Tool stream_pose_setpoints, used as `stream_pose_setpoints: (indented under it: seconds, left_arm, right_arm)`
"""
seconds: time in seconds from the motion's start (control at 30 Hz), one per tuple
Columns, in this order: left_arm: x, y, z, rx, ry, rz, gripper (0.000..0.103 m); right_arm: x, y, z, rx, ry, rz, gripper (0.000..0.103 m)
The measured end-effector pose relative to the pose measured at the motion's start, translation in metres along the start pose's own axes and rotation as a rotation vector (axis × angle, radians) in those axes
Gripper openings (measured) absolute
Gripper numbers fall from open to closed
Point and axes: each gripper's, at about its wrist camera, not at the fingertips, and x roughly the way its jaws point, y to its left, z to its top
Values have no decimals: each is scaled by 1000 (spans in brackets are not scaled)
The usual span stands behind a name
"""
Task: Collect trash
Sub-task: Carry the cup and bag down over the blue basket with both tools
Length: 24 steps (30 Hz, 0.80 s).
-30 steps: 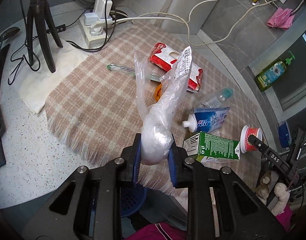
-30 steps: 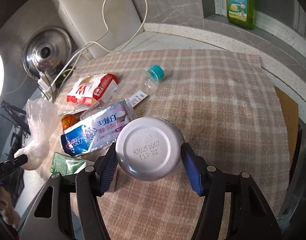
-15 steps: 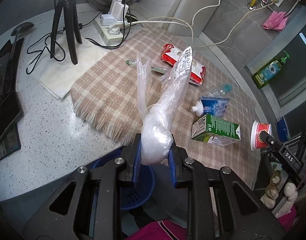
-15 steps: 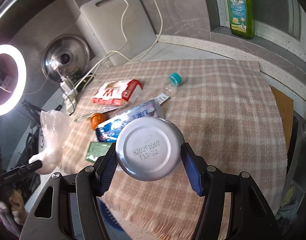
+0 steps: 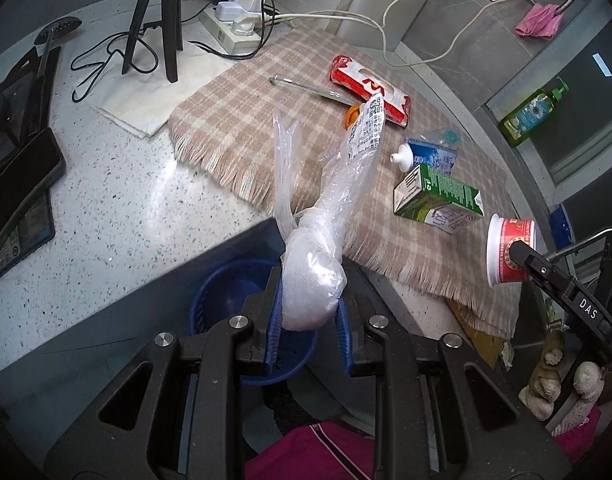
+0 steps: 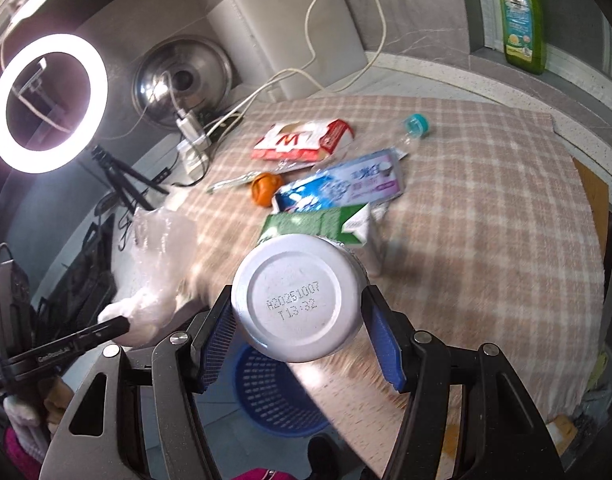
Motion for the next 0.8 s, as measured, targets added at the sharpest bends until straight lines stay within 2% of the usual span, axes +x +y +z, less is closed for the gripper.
stream_pose_setpoints:
  seconds: [0.37, 0.8]
  left_arm:
    - [22, 23, -43, 9, 112, 1, 23]
    - [65, 47, -73, 22, 228, 38, 23]
  right_arm:
    - [27, 44, -56, -47, 112, 22, 61]
    - [71, 65, -103, -95, 228, -13, 61]
